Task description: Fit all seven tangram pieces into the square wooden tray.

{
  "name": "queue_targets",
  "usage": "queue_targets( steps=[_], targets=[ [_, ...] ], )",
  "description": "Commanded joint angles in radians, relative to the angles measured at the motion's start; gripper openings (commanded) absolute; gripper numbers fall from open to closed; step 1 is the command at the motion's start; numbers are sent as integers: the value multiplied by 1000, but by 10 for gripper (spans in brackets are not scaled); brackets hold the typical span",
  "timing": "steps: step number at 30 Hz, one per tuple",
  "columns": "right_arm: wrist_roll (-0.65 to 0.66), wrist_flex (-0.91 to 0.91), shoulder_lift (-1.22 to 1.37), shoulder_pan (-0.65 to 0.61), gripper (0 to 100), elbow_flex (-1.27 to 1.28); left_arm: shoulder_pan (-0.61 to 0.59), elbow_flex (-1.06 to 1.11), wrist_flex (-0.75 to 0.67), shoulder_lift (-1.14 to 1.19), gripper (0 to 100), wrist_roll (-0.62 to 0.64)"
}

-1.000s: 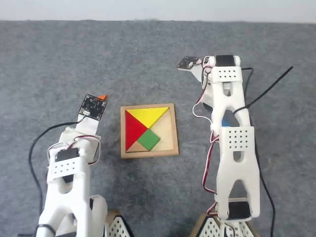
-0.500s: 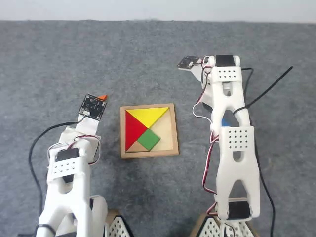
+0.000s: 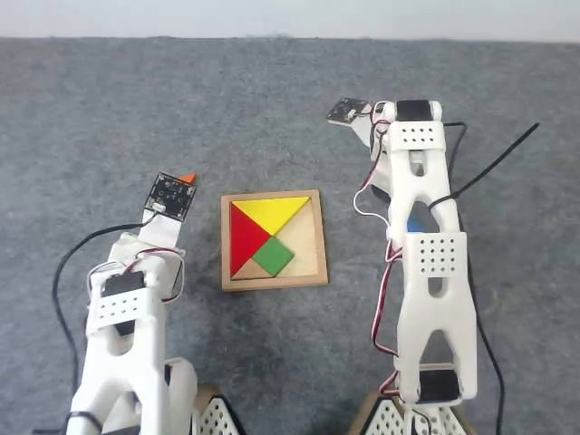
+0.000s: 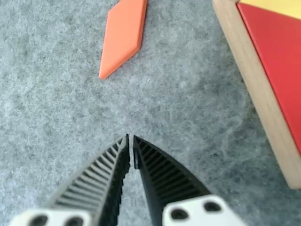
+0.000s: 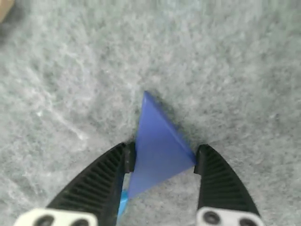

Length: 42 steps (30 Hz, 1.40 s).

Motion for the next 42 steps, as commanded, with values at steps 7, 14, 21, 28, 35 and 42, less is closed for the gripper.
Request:
queue_targets(
  steps=[7,14,21,28,35,42],
  targets=[
    [-130,39,19,-31,140,-103,-3,-10,-21,-34,13,-12],
    [-195,58,22,-18,140,-138,-3,-10,-21,-34,13,-12],
    [-218,59,12,-4,140,-143,-3,-10,-21,-34,13,-12],
    [-287,65,12,54,140,-267,-2,-10,-21,-34,13,-12],
    [-376,73,-7,79,140,-374,-2,-10,-21,-34,13,-12],
    [-575,74,-142,131,140,-374,-2,-10,-21,-34,13,-12]
  ],
)
